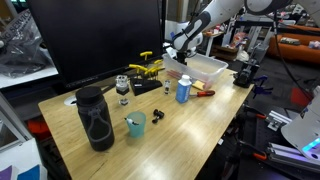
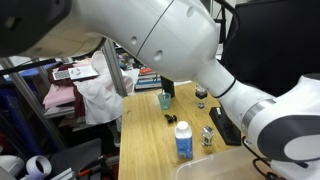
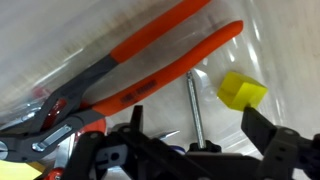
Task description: Move the silver object from the storage box to the table
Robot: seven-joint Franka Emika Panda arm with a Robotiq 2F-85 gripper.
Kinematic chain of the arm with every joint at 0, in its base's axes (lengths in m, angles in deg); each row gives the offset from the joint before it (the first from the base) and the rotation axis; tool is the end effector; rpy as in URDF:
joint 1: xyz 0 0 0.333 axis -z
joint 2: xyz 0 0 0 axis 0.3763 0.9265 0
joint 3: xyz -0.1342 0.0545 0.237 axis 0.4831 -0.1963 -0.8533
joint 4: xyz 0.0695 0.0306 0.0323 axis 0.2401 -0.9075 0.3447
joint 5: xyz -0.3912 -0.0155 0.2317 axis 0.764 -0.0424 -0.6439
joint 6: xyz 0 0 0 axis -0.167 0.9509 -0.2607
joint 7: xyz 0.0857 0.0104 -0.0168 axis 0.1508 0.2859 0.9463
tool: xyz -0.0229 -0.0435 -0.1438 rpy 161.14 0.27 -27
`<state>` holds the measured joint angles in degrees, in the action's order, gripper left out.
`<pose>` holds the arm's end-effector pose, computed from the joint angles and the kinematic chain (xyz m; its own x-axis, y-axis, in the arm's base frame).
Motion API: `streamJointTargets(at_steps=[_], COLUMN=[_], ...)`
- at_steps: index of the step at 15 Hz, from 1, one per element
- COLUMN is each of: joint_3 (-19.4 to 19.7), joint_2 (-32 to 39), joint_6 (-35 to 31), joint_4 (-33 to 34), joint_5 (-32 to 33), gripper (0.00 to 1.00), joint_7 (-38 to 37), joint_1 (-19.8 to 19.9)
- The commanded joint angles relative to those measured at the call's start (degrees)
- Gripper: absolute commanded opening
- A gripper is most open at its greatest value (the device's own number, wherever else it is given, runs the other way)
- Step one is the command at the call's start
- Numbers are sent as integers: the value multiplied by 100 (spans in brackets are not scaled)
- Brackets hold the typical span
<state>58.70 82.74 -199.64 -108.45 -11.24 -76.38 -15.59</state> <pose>0.6773 -0.2846 0.0429 -0.6717 -0.7274 0.1403 -0.7408 0.6579 -0.1358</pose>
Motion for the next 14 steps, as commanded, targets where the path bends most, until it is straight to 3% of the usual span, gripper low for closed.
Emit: streamJointTargets(at_steps=[1, 5, 14], joint_3=[234, 326, 335], joint_2=[29, -46, -110], joint_6=[-432, -820, -796], joint_4=[-119, -249, -523], joint_5=[60, 31, 42], gripper=[100, 100, 100], joint_7=[-478, -893, -1125], joint_1=[-183, -250, -278])
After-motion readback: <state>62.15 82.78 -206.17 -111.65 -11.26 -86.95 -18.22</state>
